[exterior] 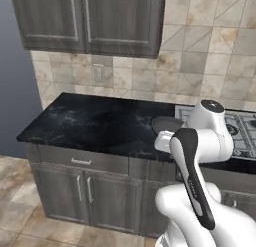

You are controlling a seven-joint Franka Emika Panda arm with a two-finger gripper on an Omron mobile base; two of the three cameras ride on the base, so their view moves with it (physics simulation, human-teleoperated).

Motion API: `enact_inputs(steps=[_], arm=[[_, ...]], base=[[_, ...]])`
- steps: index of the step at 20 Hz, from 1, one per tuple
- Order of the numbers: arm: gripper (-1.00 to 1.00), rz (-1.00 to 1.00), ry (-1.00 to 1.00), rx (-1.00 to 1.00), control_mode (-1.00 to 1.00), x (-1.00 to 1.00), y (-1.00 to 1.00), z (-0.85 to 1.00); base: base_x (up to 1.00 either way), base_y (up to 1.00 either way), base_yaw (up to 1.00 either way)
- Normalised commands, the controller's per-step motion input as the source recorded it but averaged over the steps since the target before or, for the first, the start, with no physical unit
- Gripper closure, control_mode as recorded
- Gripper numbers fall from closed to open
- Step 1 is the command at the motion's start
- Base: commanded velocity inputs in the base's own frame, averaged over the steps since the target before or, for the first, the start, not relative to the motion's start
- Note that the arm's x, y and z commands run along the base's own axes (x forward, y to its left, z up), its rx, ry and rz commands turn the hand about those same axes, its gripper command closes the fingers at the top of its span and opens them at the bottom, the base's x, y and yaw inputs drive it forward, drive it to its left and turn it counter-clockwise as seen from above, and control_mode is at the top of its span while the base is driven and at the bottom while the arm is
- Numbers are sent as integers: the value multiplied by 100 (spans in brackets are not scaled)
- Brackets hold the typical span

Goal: Move the pot and pan from the stove into the sink.

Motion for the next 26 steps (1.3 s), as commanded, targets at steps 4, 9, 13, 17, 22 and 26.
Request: enact_inputs(steps=[4,9,13,17,22,26], arm=[[100,0,0,0,100,0,0,0],[100,0,0,0,100,0,0,0],[100,0,0,0,100,0,0,0],[100,0,0,0,100,0,0,0],[100,0,0,0,100,0,0,0],[100,0,0,0,100,0,0,0]], base=[[-21,-1,46],[-20,-1,46],[-20,-1,46],[-21,-3,47],[-20,-3,47],[-20,-3,47]])
